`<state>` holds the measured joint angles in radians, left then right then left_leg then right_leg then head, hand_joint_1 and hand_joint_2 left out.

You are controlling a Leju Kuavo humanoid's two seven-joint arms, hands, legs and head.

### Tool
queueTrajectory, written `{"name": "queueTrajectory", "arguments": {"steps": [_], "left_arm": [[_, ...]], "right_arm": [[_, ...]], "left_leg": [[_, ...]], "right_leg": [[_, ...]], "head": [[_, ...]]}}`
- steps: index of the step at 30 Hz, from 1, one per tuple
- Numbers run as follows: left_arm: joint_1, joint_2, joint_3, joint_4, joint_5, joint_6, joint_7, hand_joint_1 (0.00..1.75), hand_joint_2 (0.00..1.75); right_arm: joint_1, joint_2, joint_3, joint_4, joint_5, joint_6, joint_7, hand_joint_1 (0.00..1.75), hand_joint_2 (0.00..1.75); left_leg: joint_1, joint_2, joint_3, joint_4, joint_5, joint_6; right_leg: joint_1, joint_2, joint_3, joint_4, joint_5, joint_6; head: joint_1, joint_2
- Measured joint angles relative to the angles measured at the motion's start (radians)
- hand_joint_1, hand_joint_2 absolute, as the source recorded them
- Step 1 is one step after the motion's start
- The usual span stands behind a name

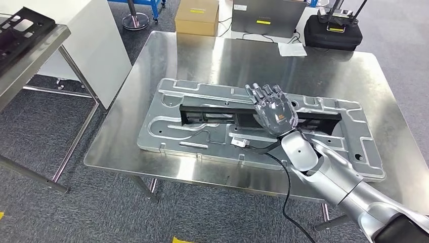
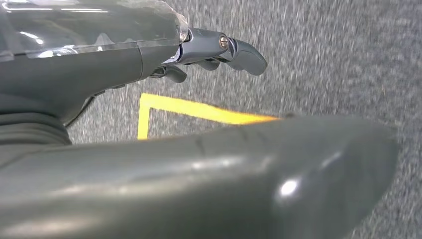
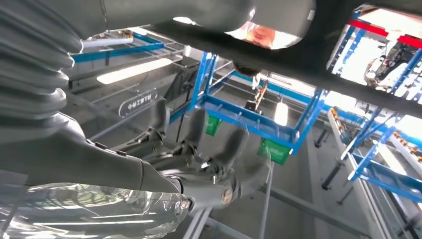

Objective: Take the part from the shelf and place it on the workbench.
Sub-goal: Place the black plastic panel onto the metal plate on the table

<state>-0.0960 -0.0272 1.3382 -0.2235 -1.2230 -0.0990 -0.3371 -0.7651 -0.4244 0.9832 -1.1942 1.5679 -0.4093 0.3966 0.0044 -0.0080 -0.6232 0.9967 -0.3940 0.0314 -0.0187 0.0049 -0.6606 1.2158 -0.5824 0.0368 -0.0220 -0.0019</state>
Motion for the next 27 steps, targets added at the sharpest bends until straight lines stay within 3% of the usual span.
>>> {"name": "queueTrajectory", "arguments": {"steps": [1,2,3,5,7,9,12,13,15,17,18,19,21,22,23,27], "left_arm": [[0.0,0.0,0.0,0.0,0.0,0.001,0.0,0.0,0.0],[0.001,0.0,0.0,0.0,0.0,0.001,0.0,0.0,0.0],[0.001,0.0,0.0,0.0,0.0,0.002,0.0,0.0,0.0],[0.001,0.0,0.0,0.0,0.0,0.003,0.0,0.0,0.0],[0.0,0.0,0.0,0.0,0.001,0.003,0.0,0.0,0.0],[0.0,-0.001,0.0,0.0,0.002,0.003,0.0,0.0,0.0],[0.0,0.003,0.0,0.0,0.002,0.004,0.0,0.0,0.0],[0.0,0.004,0.0,0.001,0.002,0.004,0.0,0.0,0.0],[0.001,0.004,0.0,0.001,0.002,0.004,0.0,0.0,0.0],[0.003,0.005,0.0,0.001,0.002,0.004,0.0,0.0,0.0],[0.003,0.005,0.0,0.001,0.003,0.004,0.0,0.0,0.0],[0.003,0.005,0.0,0.001,0.004,0.004,0.0,0.0,0.0],[0.002,0.006,0.0,0.001,0.005,0.006,0.0,0.0,0.0],[0.002,0.006,0.0,0.001,0.007,0.006,0.001,0.0,0.0],[0.001,0.006,0.0,0.001,0.008,0.007,0.001,0.0,0.0],[0.002,0.007,0.0,0.001,0.011,0.01,0.001,0.0,0.0]], "right_arm": [[0.002,0.0,-0.002,0.002,0.0,-0.001,-0.002,0.0,0.0],[0.006,0.0,-0.003,0.004,0.0,-0.001,-0.005,0.0,0.0],[0.009,0.0,-0.006,0.006,0.001,-0.002,-0.006,0.0,0.0],[0.012,0.0,-0.015,0.009,0.001,-0.003,-0.009,0.0,0.0],[0.012,0.001,-0.027,0.01,0.001,-0.005,-0.01,0.0,0.0],[0.013,0.002,-0.035,0.012,0.001,-0.006,-0.01,0.0,0.0],[0.015,0.004,-0.044,0.013,0.001,-0.006,-0.011,0.0,0.0],[0.015,0.005,-0.045,0.013,0.001,-0.006,-0.011,0.0,0.0],[0.016,0.007,-0.046,0.014,0.002,-0.006,-0.011,0.0,0.0],[0.02,0.009,-0.046,0.016,0.002,-0.007,-0.011,0.0,0.0],[0.022,0.009,-0.046,0.018,0.002,-0.007,-0.011,0.0,0.0],[0.023,0.01,-0.047,0.019,0.002,-0.008,-0.012,0.0,0.0],[0.025,0.012,-0.052,0.021,0.002,-0.013,-0.013,0.0,0.0],[0.026,0.013,-0.055,0.022,0.002,-0.017,-0.013,0.0,0.0],[0.027,0.013,-0.059,0.025,0.002,-0.02,-0.014,0.0,0.0],[0.034,0.017,-0.072,0.032,0.002,-0.034,-0.017,0.0,0.0]], "left_leg": [[-0.002,0.0,0.002,0.001,-0.003,0.002],[-0.004,-0.001,0.004,0.002,-0.005,0.003],[-0.006,-0.001,0.007,0.003,-0.009,0.003],[-0.008,-0.003,0.014,0.007,-0.017,0.001],[-0.013,-0.003,0.016,0.014,-0.024,-0.005],[-0.014,-0.003,0.013,0.016,-0.027,-0.013],[-0.016,-0.002,0.009,0.034,-0.046,-0.029],[-0.015,-0.001,-0.006,0.071,-0.07,-0.035],[-0.006,0.0,-0.062,0.197,-0.136,-0.046],[0.002,0.001,-0.108,0.295,-0.166,-0.055],[0.006,0.001,-0.105,0.288,-0.152,-0.059],[0.008,0.001,-0.081,0.241,-0.121,-0.06],[0.011,0.002,-0.01,0.1,-0.06,-0.06],[0.01,0.001,0.013,0.052,-0.046,-0.056],[0.009,0.0,0.024,0.028,-0.043,-0.052],[0.007,0.0,0.026,0.017,-0.038,-0.023]], "right_leg": [[0.0,0.0,-0.034,0.056,-0.014,0.001],[0.0,0.0,-0.054,0.081,-0.009,0.002],[0.0,0.0,-0.055,0.067,0.015,0.0],[0.003,-0.001,-0.006,-0.06,0.097,-0.011],[0.01,-0.003,0.041,-0.171,0.143,-0.024],[0.015,-0.003,0.049,-0.193,0.144,-0.032],[0.005,-0.004,0.058,-0.206,0.149,-0.044],[0.001,-0.005,0.061,-0.21,0.15,-0.048],[0.0,-0.007,0.063,-0.212,0.15,-0.052],[0.0,-0.008,0.063,-0.21,0.149,-0.052],[-0.001,-0.007,0.064,-0.209,0.148,-0.051],[-0.003,-0.006,0.064,-0.207,0.146,-0.048],[-0.004,-0.005,0.065,-0.198,0.139,-0.039],[-0.002,-0.004,0.063,-0.194,0.137,-0.033],[-0.001,-0.003,0.061,-0.192,0.136,-0.027],[-0.003,-0.003,0.055,-0.179,0.124,-0.006]], "head": [[0.0,0.0],[0.0,0.0],[0.0,0.0],[0.0,0.0],[0.0,0.0],[-0.001,0.0],[-0.003,0.0],[-0.005,0.0],[-0.008,0.0],[-0.008,0.0],[-0.008,0.0],[-0.008,0.0],[-0.008,0.0],[-0.007,0.0],[-0.007,0.0],[-0.006,0.0]]}}
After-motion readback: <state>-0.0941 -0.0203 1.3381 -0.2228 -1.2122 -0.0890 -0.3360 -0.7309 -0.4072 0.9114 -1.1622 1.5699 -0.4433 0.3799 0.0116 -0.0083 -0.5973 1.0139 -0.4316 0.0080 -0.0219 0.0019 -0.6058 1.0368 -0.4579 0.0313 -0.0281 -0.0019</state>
